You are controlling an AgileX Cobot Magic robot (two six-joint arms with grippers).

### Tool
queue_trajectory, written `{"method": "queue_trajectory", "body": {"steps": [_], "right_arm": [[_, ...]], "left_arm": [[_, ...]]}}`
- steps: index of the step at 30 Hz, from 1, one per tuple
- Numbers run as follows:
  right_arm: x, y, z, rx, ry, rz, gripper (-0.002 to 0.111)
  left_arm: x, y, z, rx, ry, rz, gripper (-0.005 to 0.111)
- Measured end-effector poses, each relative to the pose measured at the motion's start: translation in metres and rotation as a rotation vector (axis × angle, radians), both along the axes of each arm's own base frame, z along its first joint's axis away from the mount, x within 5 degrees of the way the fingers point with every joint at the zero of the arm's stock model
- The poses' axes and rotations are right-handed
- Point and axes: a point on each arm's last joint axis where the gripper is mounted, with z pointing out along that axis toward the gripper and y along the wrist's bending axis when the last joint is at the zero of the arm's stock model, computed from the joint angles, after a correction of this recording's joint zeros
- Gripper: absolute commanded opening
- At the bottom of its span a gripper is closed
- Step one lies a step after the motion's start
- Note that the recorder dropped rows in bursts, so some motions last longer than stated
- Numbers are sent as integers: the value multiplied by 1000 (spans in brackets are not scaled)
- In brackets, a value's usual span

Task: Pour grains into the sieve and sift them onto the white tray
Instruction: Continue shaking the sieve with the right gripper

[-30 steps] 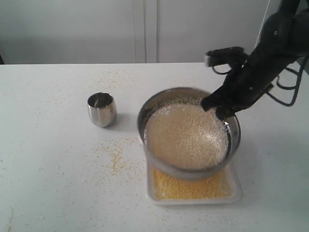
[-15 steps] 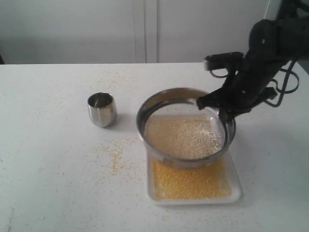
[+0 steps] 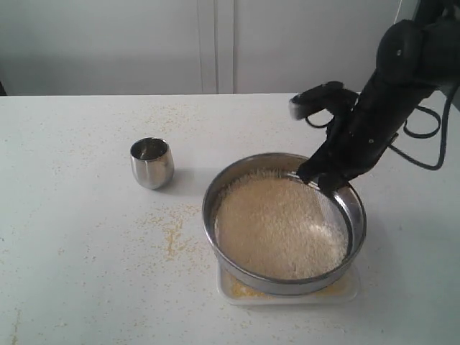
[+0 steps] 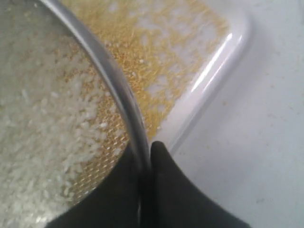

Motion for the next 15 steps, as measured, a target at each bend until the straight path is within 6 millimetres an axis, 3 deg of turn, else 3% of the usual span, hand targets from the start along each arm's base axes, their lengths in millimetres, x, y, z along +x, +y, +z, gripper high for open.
{"method": "queue_trajectory", "body": {"steps": [3,4,8,9,13,15], "right_arm": [[8,-13,4,0,-48,-300,0],[11,-16,6,16,-80,-326,0],[3,1,15,64,-92,24,0],[-2,6,15,61,-55,38,0],[7,-6,13,62,-78,-292,0],[8,-5,14,67,-102,-195,0]], "left_arm": [[0,0,0,0,0,0,0],[0,0,0,0,0,0,0],[0,0,0,0,0,0,0],[0,0,0,0,0,0,0],[0,0,0,0,0,0,0],[0,0,0,0,0,0,0]]}}
